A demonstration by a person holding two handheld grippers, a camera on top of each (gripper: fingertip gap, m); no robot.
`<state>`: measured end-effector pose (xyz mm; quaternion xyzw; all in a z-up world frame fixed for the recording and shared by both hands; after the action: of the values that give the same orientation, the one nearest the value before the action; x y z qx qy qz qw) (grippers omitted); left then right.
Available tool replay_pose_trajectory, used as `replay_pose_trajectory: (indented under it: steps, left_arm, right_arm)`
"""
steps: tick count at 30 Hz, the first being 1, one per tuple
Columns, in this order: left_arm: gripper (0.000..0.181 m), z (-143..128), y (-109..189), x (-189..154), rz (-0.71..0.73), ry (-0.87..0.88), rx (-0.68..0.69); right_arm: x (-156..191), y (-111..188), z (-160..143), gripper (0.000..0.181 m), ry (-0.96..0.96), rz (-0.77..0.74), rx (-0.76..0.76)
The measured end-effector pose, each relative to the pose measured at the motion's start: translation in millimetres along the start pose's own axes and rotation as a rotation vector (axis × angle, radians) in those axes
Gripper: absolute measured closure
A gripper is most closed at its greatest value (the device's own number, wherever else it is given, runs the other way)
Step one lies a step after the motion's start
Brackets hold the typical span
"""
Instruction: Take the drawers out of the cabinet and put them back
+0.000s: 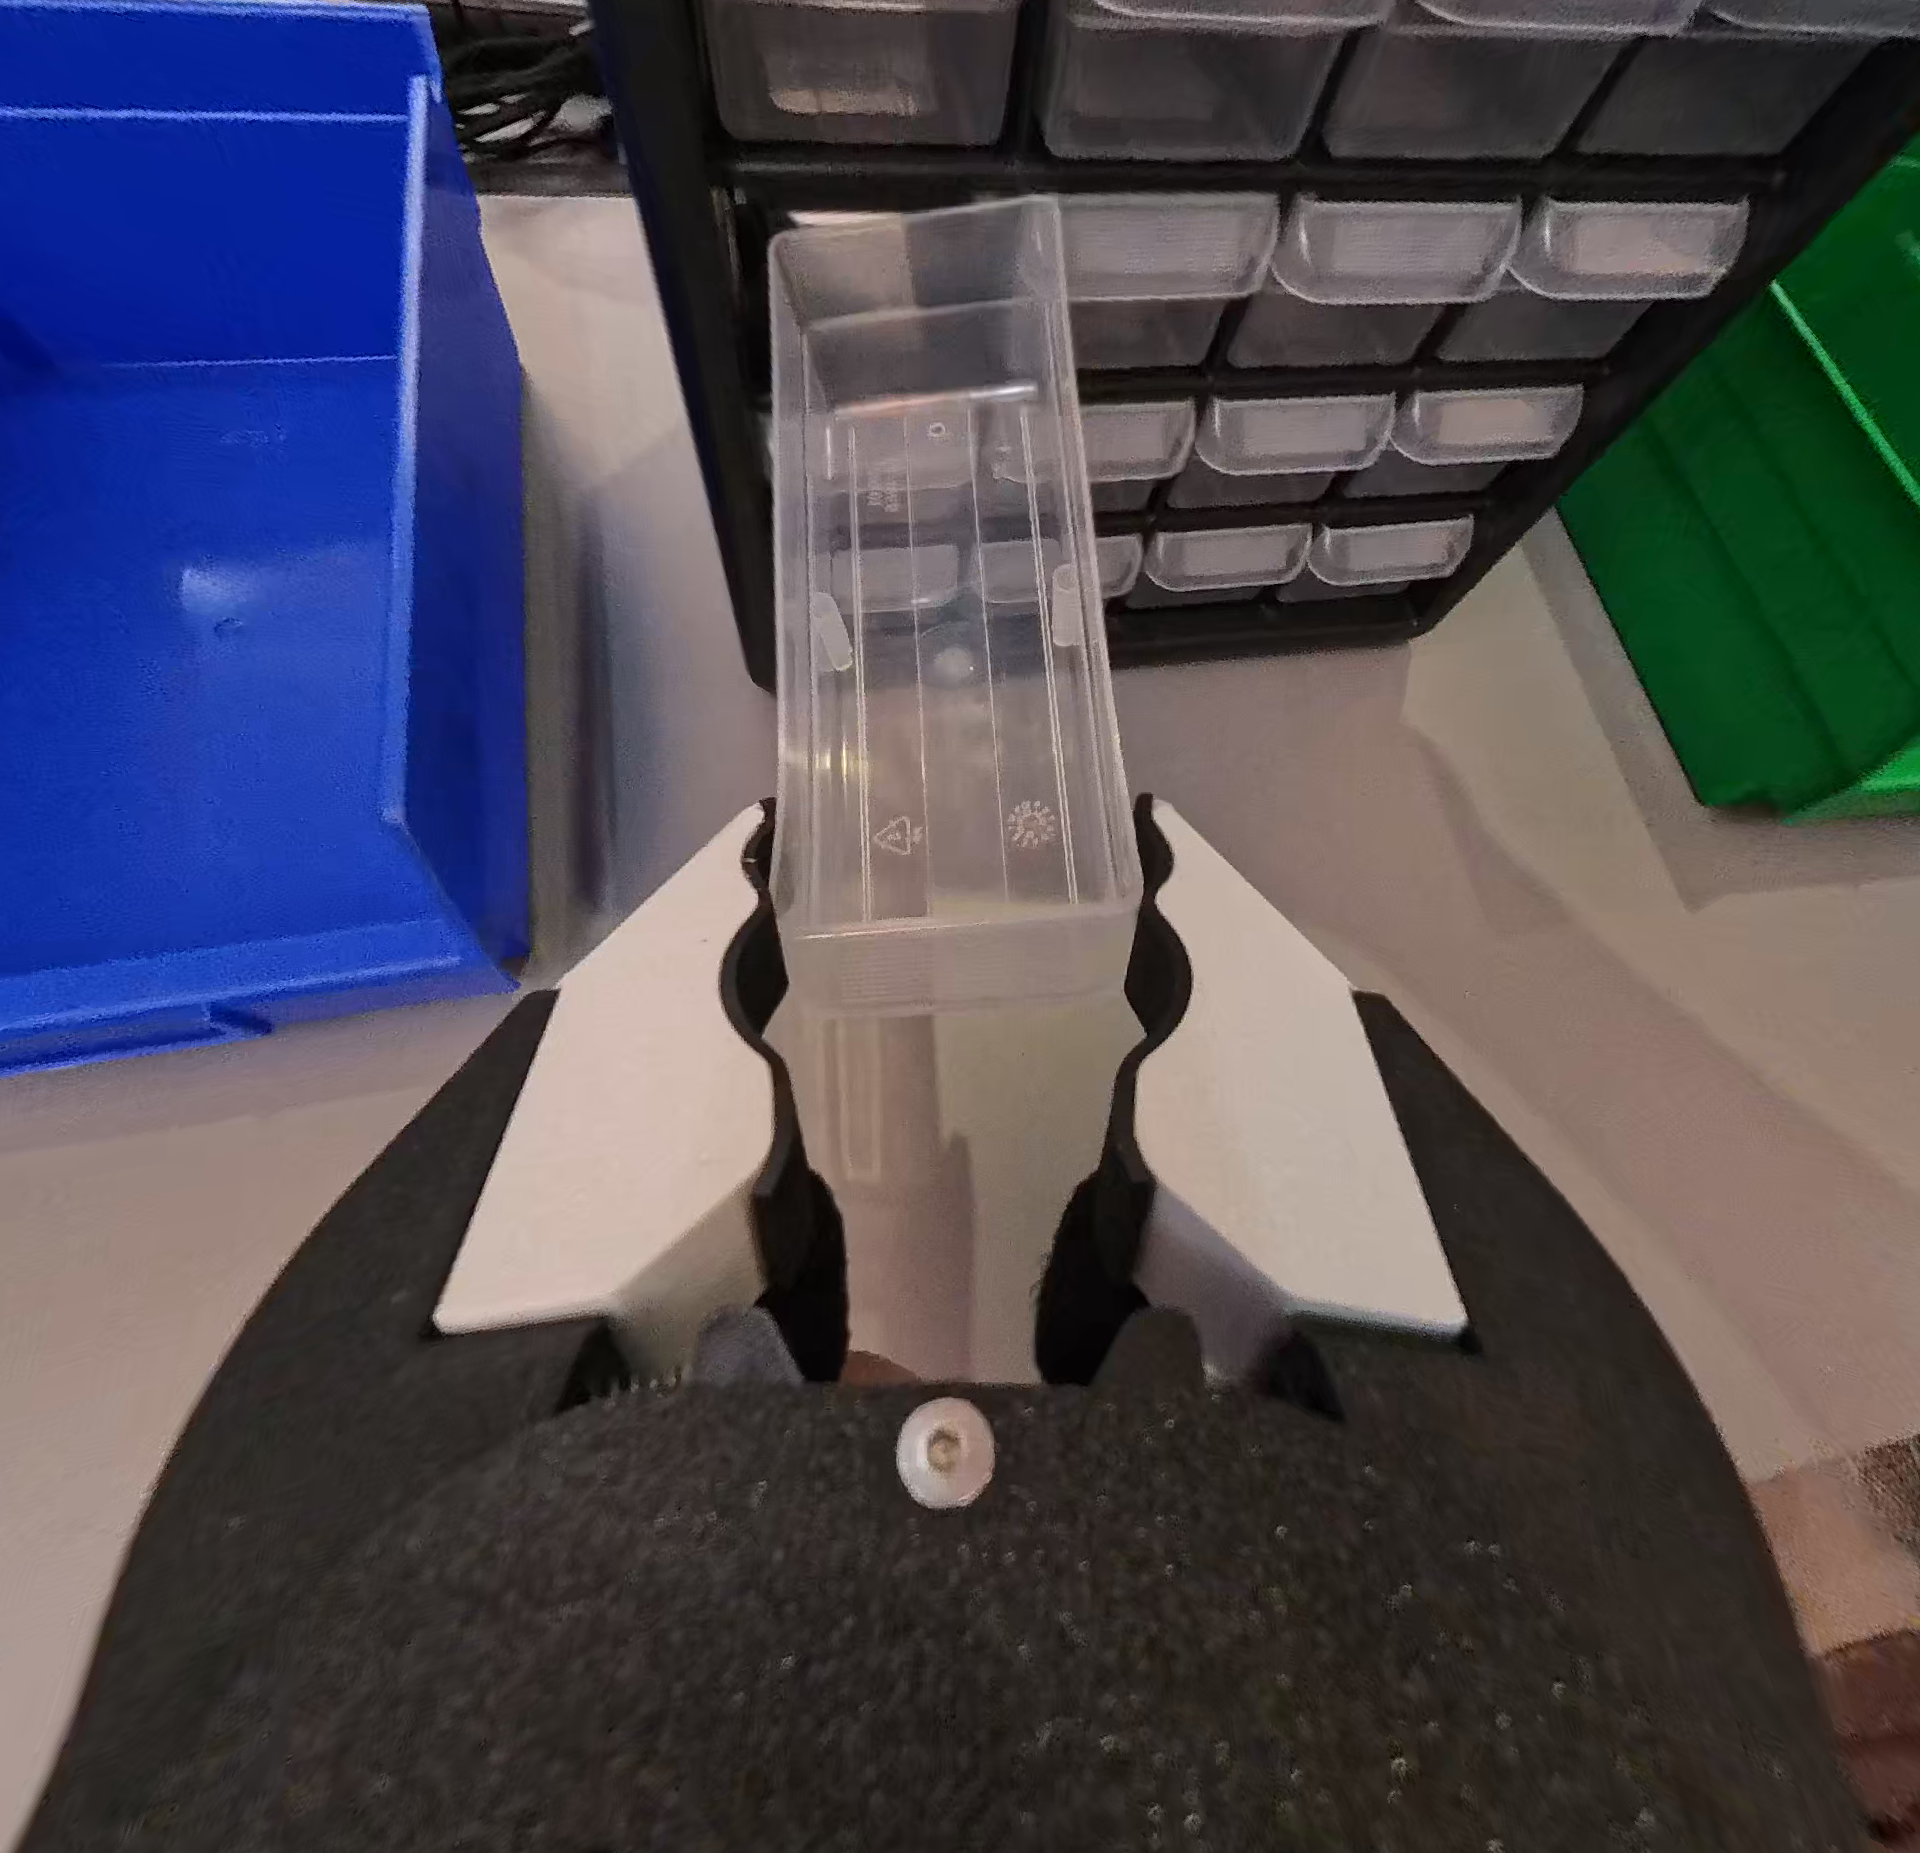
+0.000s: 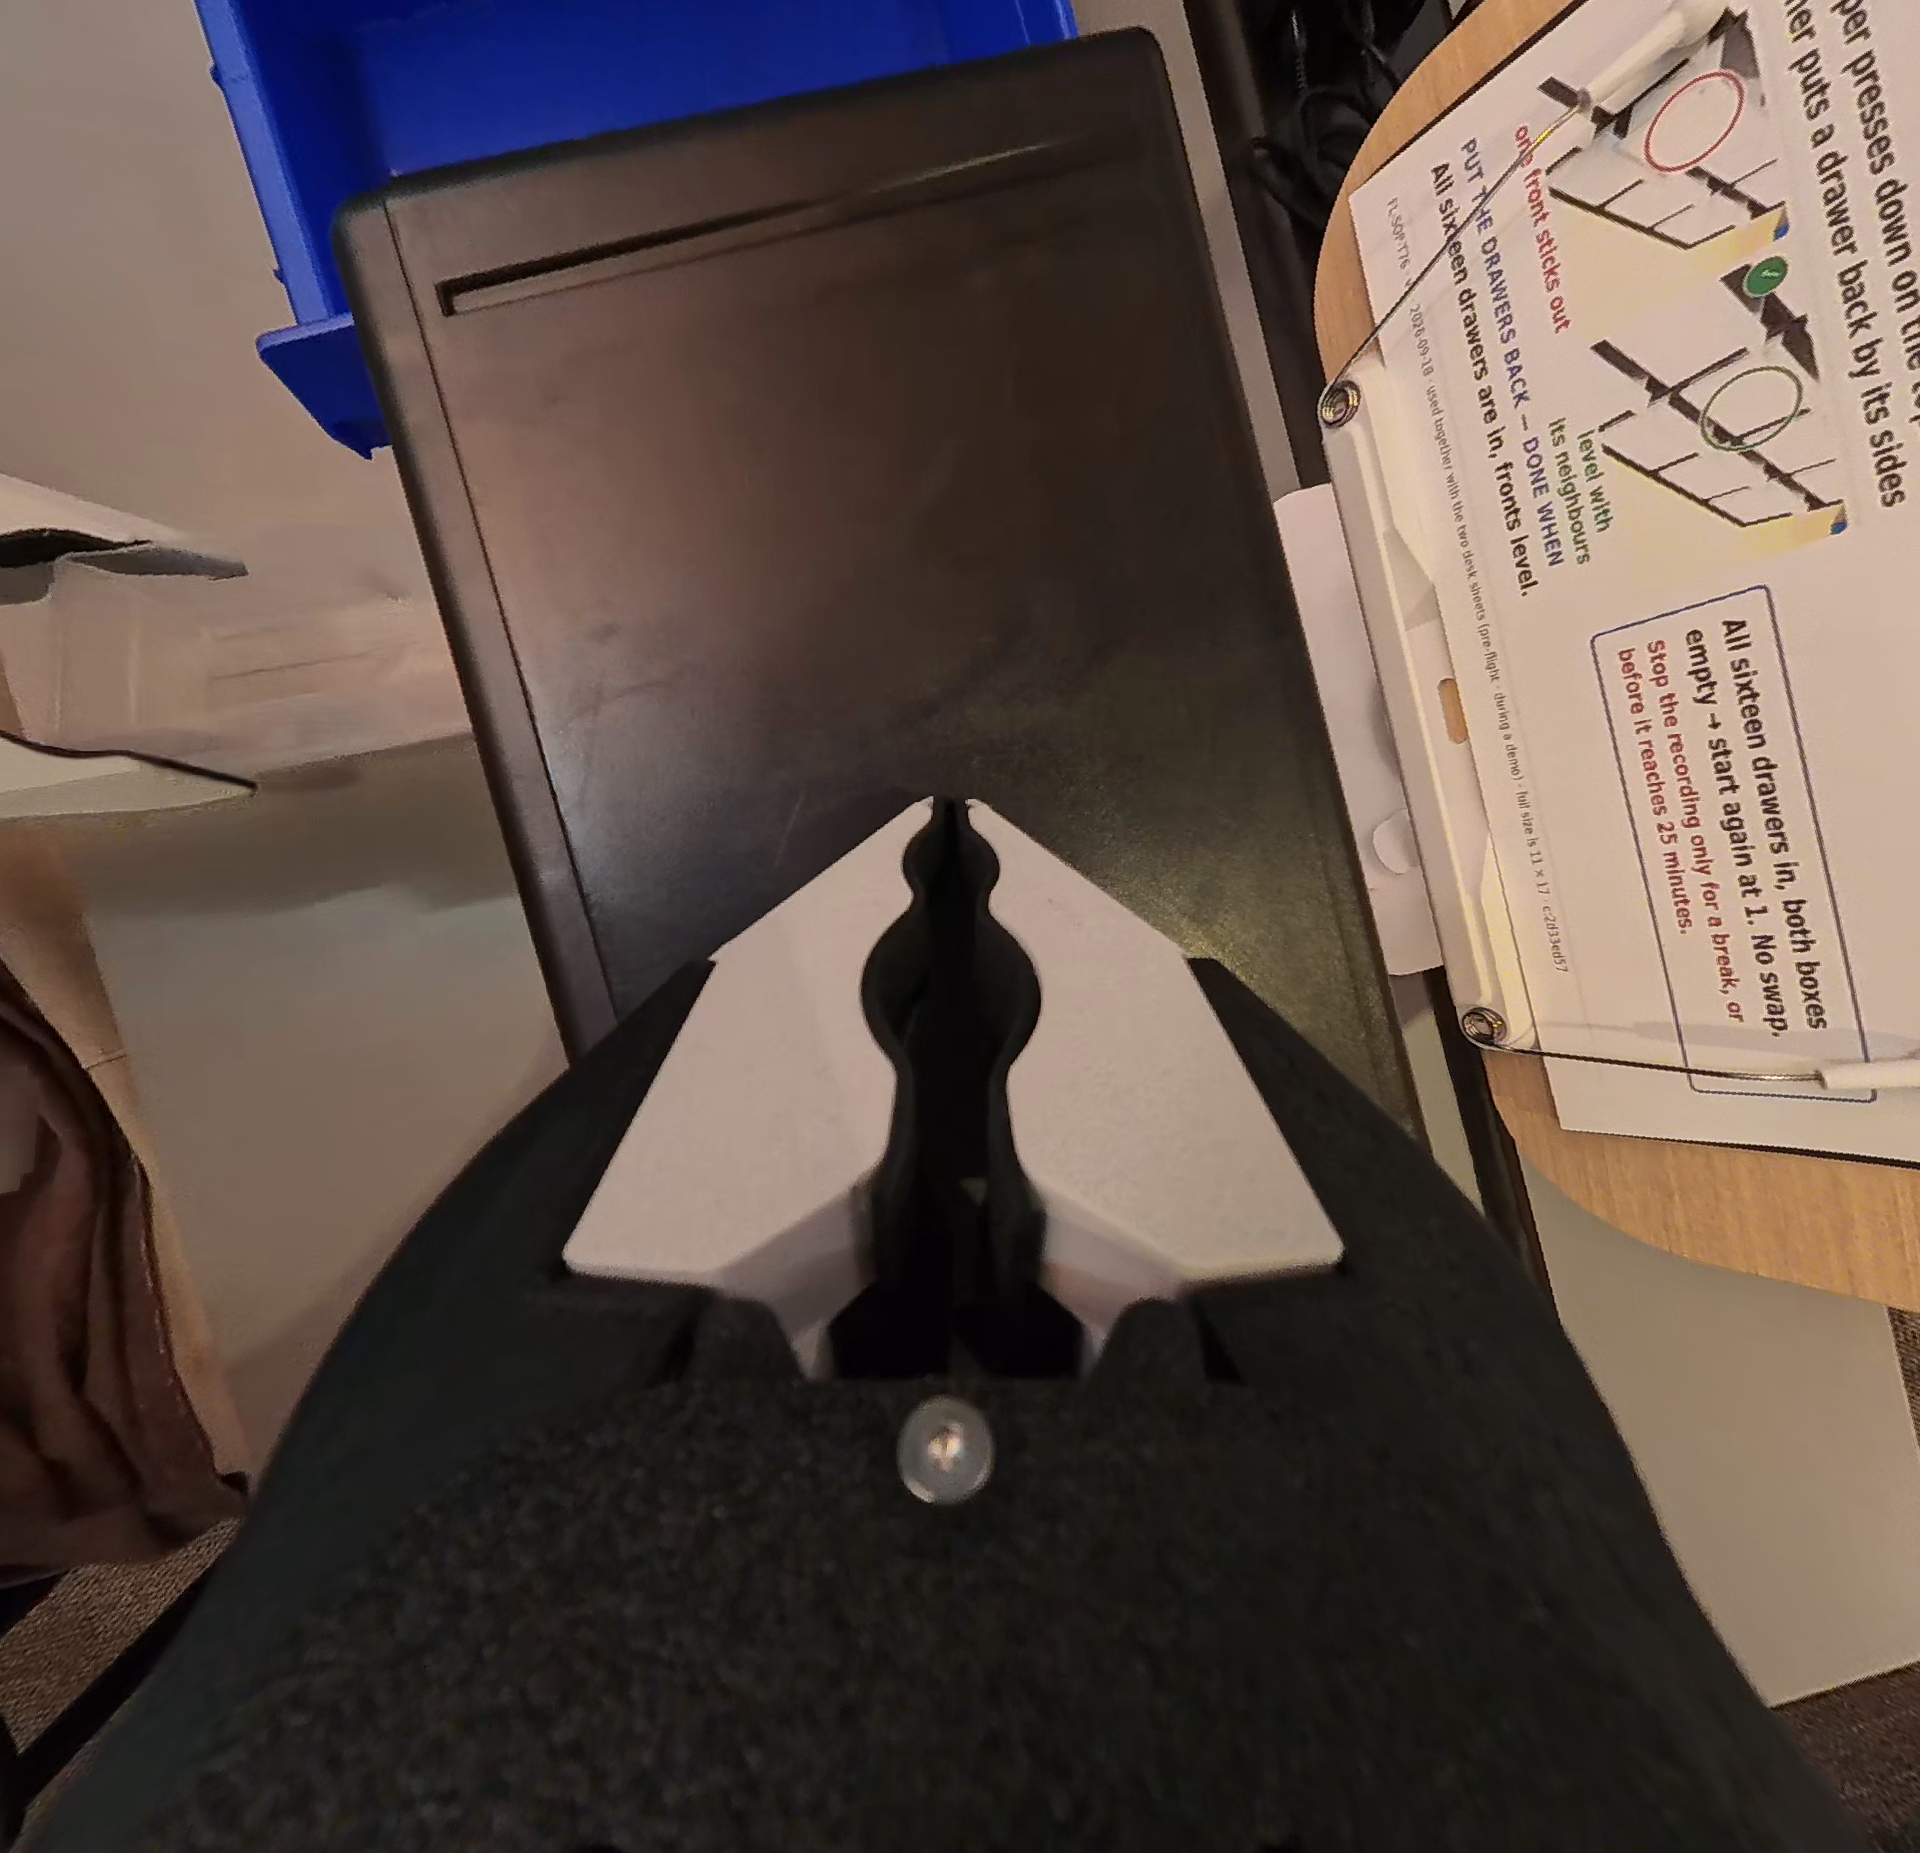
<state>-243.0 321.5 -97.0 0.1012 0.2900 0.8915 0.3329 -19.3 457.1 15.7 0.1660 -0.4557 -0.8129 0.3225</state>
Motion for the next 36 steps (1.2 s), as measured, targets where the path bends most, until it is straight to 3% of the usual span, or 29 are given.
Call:
replay_pose_trajectory:
  steps: [19, 36]
  left_arm:
    - [0.117, 3, -3, 5, 0.100, -0.091, 0.058]
    - [0.117, 13, -1, 5, 0.088, -0.089, 0.096]
  right_arm:
    - [0, 0, -1, 0.181, -0.001, 0.003, -0.027]
    - [0, 0, -1, 0.181, 0.004, -0.005, -0.022]
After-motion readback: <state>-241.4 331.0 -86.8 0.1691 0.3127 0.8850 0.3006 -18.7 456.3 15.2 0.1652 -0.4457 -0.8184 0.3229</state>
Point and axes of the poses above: each gripper's, where its closed fingertips meet, y back along the fingers, z out of its top, x = y × z across the jaws, the point moved 6 cm from there along y, back along the fingers, and after that the axes turned 6 degrees about -y, right-handed, at the moved point
